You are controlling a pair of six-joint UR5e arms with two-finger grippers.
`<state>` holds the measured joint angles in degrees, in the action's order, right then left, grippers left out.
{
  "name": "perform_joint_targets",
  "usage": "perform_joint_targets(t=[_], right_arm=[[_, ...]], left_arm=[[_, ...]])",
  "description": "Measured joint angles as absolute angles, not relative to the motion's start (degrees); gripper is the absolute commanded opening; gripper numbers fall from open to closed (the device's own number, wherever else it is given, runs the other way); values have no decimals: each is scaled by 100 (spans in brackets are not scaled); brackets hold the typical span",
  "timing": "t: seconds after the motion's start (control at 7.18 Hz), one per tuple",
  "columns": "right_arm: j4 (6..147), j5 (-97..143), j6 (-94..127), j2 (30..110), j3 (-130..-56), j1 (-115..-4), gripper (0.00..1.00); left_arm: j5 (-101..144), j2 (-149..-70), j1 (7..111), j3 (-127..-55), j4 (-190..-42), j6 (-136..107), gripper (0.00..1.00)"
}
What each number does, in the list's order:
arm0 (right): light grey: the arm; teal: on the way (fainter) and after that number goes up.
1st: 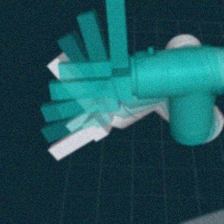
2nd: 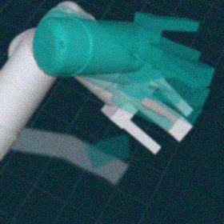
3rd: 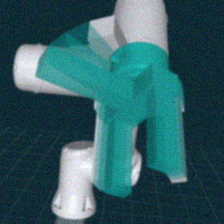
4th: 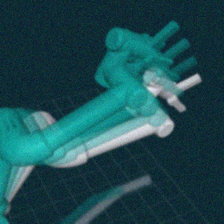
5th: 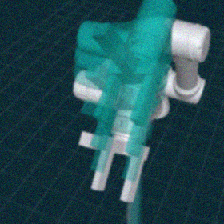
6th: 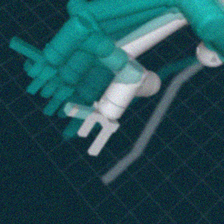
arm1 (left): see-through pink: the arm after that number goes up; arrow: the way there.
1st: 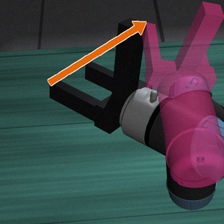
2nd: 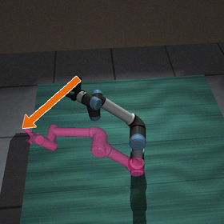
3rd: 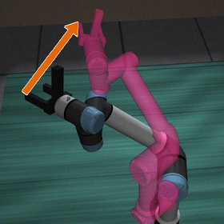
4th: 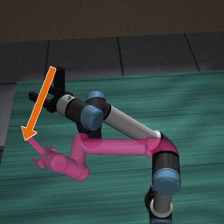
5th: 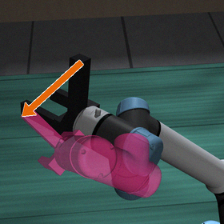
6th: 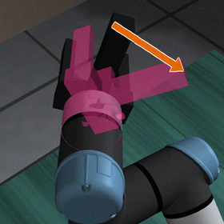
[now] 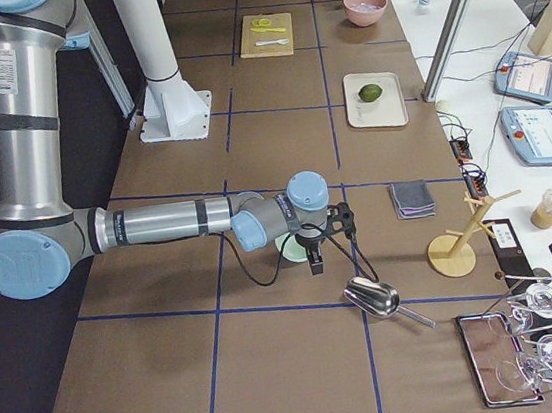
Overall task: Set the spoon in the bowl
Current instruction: 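Lower the right gripper over the pale green bowl's rim, then grip the bowl rim with the right gripper and carry it to table center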
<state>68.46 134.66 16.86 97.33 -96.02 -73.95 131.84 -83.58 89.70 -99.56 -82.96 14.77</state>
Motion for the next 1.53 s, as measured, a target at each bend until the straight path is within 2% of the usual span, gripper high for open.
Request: perform_joint_targets(t=[0.28, 0.42, 0.56, 0.7, 0.84, 1.25, 1.53], right_arm=[[6205, 13434, 2145, 9736, -9218, -7030, 96], [5961, 13428, 2282, 9739, -9097, -6878, 85], [5846, 13419, 2337, 9739, -9027, -6753, 48], [5804, 13412, 2360, 9735, -8976, -6686, 20], [5790, 13400, 2419, 9732, -8952, -6658, 1], [5797, 13387, 2571, 9650, -8976, -6650, 0], [5851, 13429, 2813, 9583, -9272, -6653, 0]], left_arm=[[13184, -8364, 8965, -9977, -8302, 1477, 100], [13182, -8372, 8965, -9983, -8304, 1477, 100], [13178, -8379, 8965, -9984, -8303, 1477, 100], [13178, -8382, 8965, -9978, -8302, 1477, 100], [13179, -8384, 8965, -9962, -8304, 1477, 100], [13175, -8392, 8965, -9918, -8313, 1477, 100], [13177, -8392, 8965, -9912, -8309, 1477, 100]])
